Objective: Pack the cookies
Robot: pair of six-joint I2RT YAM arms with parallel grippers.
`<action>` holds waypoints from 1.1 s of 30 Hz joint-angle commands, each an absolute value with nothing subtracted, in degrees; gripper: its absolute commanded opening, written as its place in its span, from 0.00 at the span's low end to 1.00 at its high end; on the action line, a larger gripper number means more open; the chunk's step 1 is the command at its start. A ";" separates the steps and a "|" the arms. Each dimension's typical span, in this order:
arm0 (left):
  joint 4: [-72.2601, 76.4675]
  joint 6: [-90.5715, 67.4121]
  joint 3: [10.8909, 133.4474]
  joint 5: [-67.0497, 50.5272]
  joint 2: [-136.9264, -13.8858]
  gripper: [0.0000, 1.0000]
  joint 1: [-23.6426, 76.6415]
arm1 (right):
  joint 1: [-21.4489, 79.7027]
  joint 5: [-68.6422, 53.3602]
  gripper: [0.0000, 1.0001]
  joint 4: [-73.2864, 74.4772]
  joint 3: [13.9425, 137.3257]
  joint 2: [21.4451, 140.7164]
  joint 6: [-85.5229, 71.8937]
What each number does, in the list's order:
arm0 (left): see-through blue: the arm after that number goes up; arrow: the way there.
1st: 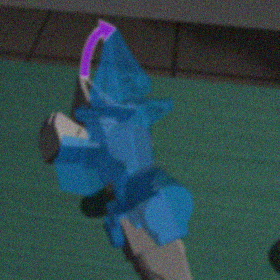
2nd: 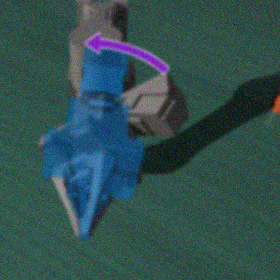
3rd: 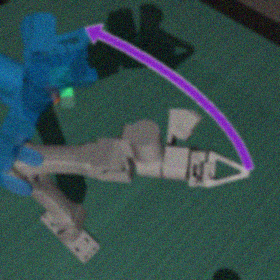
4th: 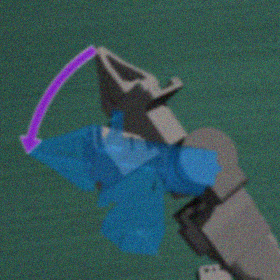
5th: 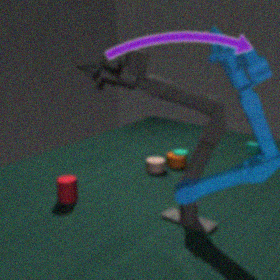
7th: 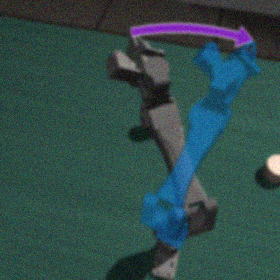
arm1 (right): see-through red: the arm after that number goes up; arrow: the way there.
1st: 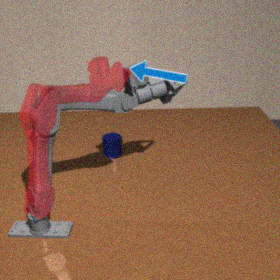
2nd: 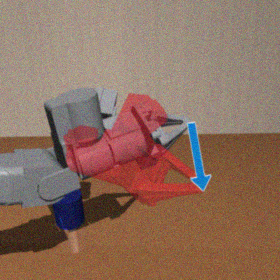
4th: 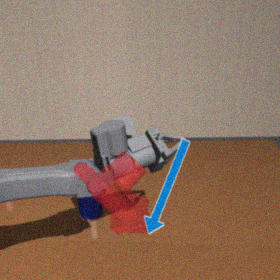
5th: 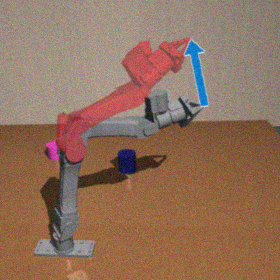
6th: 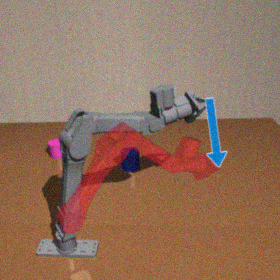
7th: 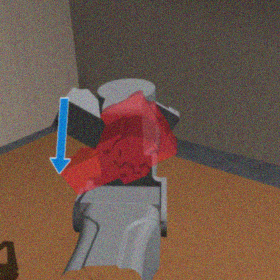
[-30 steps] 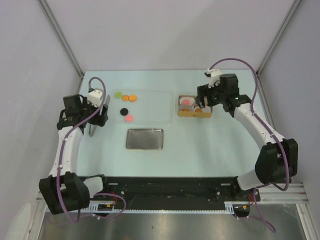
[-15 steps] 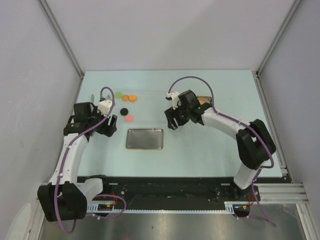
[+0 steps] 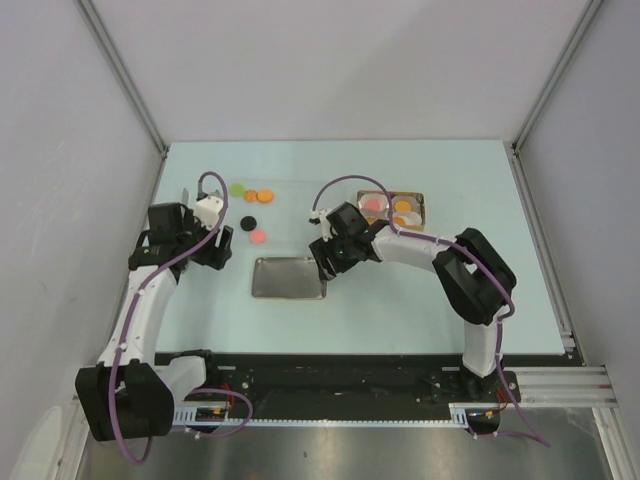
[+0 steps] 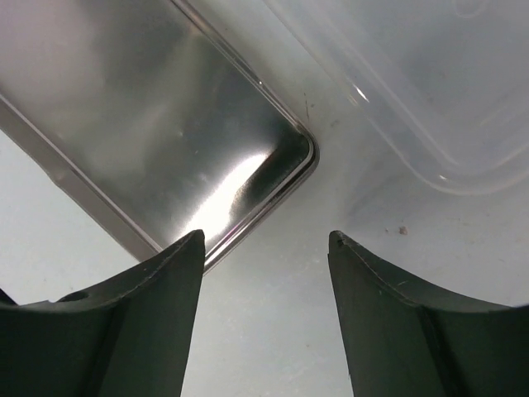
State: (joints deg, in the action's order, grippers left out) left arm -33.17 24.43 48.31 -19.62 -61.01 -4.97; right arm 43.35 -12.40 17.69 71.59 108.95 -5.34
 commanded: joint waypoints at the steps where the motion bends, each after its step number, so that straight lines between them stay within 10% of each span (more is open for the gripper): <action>1: -30.85 24.26 47.81 -19.25 -60.65 0.74 -4.66 | 44.21 -10.46 0.64 18.10 75.15 111.09 -6.86; 15: -29.00 24.70 45.70 -18.90 -59.24 0.74 -4.57 | 50.80 2.09 0.46 20.48 77.08 115.75 -6.24; 33: -28.57 25.14 43.60 -17.05 -56.51 0.75 -4.66 | 53.26 6.95 0.00 25.31 79.62 116.99 -3.52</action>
State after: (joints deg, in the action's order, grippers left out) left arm -30.46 24.53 44.53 -17.54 -58.08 -4.89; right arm 53.54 7.44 19.35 78.48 115.35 -4.93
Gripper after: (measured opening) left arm 0.746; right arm 0.012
